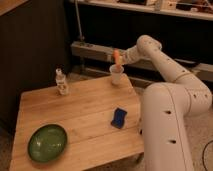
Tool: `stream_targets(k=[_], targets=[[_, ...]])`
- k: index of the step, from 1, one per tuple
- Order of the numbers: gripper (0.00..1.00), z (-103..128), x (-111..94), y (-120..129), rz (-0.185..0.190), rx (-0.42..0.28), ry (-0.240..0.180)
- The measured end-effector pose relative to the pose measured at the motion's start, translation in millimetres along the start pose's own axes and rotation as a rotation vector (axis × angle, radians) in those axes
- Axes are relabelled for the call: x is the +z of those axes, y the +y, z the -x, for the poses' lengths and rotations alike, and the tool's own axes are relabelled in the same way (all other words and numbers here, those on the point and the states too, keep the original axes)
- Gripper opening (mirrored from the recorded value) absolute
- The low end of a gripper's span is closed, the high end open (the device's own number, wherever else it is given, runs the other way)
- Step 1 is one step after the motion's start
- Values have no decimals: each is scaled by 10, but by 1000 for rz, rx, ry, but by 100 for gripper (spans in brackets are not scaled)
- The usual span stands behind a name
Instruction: Place the pepper in the ceramic cup
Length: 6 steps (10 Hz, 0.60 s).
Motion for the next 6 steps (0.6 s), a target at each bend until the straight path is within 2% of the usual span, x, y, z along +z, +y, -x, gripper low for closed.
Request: stream_targets(k=[6], targets=[[11,3,1,-32,16,-62,70]])
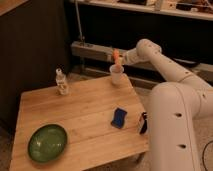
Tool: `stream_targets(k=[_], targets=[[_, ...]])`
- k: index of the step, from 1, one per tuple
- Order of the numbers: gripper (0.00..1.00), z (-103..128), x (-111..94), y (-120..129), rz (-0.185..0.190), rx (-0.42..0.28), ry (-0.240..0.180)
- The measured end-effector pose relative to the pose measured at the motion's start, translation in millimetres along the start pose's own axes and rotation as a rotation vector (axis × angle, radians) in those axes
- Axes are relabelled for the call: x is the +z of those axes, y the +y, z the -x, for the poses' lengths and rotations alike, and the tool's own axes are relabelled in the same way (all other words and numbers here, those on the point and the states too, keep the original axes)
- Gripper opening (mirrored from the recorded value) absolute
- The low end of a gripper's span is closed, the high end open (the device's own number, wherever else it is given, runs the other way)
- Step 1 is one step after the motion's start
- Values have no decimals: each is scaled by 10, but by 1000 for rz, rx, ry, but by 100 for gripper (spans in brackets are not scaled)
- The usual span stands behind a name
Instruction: Place the pepper in the ceramic cup
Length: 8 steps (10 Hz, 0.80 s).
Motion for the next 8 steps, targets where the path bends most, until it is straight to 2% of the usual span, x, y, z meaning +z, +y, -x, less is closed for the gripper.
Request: stream_targets(k=[8], targets=[[11,31,-50,-35,39,-37,54]])
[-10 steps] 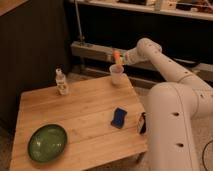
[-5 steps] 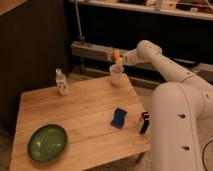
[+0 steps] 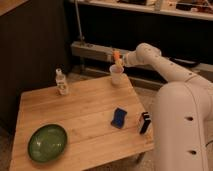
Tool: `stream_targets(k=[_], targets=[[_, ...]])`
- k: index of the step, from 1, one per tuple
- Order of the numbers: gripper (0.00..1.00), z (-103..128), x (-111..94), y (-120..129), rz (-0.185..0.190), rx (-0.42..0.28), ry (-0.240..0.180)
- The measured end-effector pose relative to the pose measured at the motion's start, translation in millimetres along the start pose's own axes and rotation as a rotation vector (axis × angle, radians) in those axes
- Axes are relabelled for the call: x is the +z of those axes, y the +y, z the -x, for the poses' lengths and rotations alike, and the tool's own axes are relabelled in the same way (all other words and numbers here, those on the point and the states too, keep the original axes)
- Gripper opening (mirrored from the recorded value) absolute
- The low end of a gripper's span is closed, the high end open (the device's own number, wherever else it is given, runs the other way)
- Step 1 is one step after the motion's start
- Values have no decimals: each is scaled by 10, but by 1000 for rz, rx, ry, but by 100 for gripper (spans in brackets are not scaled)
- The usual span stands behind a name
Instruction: Place the pepper in the ceramic cup
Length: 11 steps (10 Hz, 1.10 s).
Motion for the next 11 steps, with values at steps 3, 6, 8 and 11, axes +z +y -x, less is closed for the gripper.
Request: stream_targets(k=[3,6,8,11], targets=[[11,19,0,0,4,-3,2],[11,34,3,8,14,-1,5],[11,48,6,15,29,-2,12],[11,94,20,50,46,1,38]])
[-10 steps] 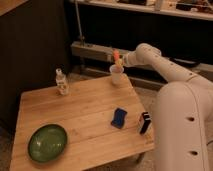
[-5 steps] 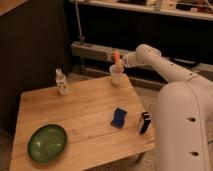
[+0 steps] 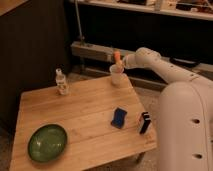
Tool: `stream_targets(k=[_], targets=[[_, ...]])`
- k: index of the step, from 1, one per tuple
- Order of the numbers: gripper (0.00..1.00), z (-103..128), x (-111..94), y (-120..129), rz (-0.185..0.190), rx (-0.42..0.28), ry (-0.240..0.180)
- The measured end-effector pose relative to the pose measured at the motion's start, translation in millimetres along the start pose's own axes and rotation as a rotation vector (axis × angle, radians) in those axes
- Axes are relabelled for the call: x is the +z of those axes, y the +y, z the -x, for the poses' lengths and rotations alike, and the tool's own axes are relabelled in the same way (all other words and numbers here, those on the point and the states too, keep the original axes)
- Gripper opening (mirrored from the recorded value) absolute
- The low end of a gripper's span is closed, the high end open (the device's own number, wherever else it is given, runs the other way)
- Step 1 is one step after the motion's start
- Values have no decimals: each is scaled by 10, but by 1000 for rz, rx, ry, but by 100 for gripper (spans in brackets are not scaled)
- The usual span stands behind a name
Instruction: Place the pepper in the ceramic cup
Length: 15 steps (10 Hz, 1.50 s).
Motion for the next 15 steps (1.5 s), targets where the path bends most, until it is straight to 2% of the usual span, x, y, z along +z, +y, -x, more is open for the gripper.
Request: stream_targets(k=[7,11,15], targets=[[11,38,73,-10,14,-14,17],[11,-50,76,-2,21,-14,51],[11,-116,133,-19,19,-14,51]])
